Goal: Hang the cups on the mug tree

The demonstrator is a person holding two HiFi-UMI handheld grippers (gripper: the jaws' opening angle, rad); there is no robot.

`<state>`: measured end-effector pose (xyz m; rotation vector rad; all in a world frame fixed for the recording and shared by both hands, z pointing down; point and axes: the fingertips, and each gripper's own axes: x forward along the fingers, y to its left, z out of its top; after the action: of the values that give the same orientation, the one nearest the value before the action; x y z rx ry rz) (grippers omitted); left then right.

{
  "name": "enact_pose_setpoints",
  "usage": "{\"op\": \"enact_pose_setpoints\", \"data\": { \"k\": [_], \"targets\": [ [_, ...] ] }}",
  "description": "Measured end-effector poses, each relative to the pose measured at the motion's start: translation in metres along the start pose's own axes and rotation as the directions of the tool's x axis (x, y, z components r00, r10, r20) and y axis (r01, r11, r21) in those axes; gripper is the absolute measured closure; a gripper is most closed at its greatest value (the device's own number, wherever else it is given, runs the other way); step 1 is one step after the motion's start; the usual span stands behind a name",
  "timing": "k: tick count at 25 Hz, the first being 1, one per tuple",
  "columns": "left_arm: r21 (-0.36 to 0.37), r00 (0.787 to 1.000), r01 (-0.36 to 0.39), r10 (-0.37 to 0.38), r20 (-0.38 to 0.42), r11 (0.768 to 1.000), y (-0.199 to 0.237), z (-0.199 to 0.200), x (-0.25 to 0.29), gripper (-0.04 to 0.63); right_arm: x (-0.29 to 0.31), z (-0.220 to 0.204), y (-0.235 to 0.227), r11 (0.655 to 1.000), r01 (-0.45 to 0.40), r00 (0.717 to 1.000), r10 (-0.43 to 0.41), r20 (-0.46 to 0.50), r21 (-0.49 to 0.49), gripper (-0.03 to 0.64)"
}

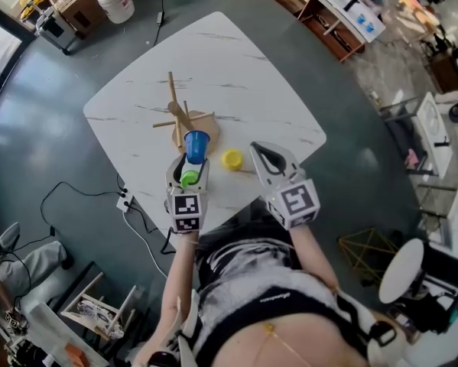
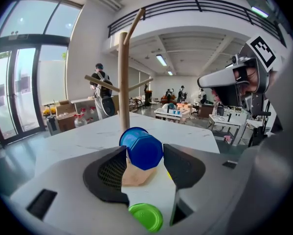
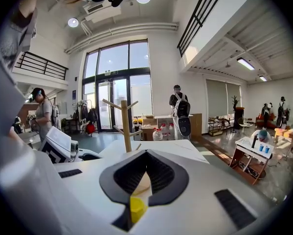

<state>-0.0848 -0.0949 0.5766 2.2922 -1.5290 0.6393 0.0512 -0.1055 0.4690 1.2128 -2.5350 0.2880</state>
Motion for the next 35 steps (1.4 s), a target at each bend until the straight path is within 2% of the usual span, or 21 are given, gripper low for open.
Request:
{"op": "enact_pose_setpoints", "data": {
  "k": [21, 28, 35],
  "targets": [
    [-0.008, 0.999, -0.025, 0.025, 0.024, 1.0, 0.001, -0.005, -0.03, 0.325, 0.004, 0.003, 0.021, 0.999, -0.038, 0.999, 0.039, 0.017, -0.014, 0.614],
    [-0.019, 0.998, 0.002, -0.003, -0.059, 1.0, 0.0, -0.036, -0.04, 0.324, 0.007, -0.001, 0.027, 0.999, -0.038, 0.999, 0.039, 0.014, -0.005, 0.614],
    [-0.05, 0.986, 0.017, -0.025, -0.162, 0.999, -0.002, -0.077, -0.039, 0.314, 0.01, -0.001, 0.033, 0.999, -0.042, 0.999, 0.042, 0.022, -0.007, 0.614]
  ]
}}
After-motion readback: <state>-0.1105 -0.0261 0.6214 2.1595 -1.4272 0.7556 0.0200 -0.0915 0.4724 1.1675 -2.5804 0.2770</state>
